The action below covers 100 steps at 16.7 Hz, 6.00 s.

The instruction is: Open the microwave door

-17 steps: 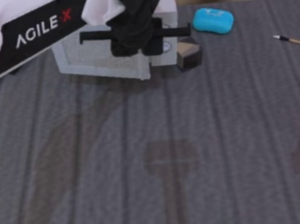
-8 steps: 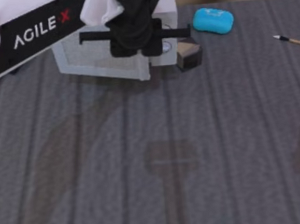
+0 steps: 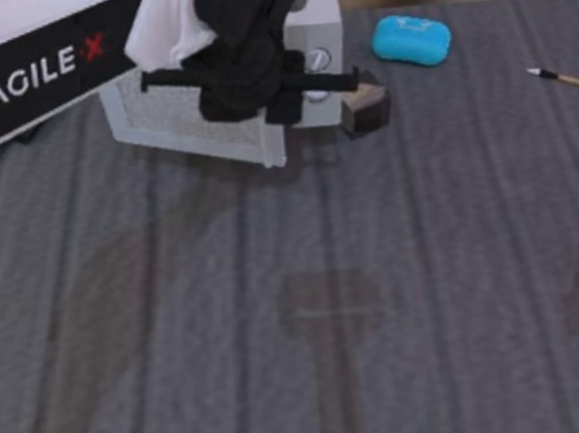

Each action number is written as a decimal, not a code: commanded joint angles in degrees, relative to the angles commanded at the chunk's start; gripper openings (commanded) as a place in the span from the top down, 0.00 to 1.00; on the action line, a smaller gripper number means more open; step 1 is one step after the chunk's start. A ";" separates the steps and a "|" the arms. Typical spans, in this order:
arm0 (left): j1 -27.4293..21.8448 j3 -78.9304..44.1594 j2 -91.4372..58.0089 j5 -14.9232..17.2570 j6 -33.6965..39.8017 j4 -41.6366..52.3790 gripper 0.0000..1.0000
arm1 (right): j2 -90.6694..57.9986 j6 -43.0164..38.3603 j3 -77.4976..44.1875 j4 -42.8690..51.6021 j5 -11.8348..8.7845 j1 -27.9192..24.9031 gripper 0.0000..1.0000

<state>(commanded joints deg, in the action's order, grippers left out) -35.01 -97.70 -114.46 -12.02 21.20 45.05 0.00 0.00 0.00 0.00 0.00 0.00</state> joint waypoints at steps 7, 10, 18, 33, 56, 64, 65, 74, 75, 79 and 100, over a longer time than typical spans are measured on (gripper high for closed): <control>0.00 0.00 0.00 0.00 0.00 0.00 1.00 | 0.00 0.00 0.00 0.00 0.00 0.00 0.00; 0.00 0.00 0.00 0.00 0.00 0.00 1.00 | 0.00 0.00 0.00 0.00 0.00 0.00 0.00; 0.00 0.00 0.00 0.00 0.00 0.00 1.00 | 0.00 0.00 0.00 0.00 0.00 0.00 0.00; 1.09 7.35 5.18 3.43 -6.43 -3.31 1.00 | 0.00 0.00 0.00 0.00 0.00 0.00 0.00; 1.09 7.35 5.18 3.43 -6.43 -3.31 1.00 | 0.00 0.00 0.00 0.00 0.00 0.00 0.00; 2.56 13.42 9.46 7.04 -12.81 -5.34 1.00 | 0.00 0.00 0.00 0.00 0.00 0.00 0.00; 2.70 13.75 9.97 7.32 -13.34 -5.64 1.00 | 0.00 0.00 0.00 0.00 0.00 0.00 0.00; 2.71 13.79 10.04 7.36 -13.41 -5.69 1.00 | 0.00 0.00 0.00 0.00 0.00 0.00 0.00; 2.71 13.79 10.04 7.36 -13.41 -5.69 1.00 | 0.00 0.00 0.00 0.00 0.00 0.00 0.00; 2.71 13.79 10.04 7.36 -13.41 -5.69 1.00 | 0.00 0.00 0.00 0.00 0.00 0.00 0.00; 5.00 19.30 14.52 11.85 -21.13 -7.04 1.00 | 0.00 0.00 0.00 0.00 0.00 0.00 0.00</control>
<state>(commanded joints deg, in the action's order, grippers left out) -30.01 -78.40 -99.94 -0.17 0.07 38.02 0.00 0.00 0.00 0.00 0.00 0.00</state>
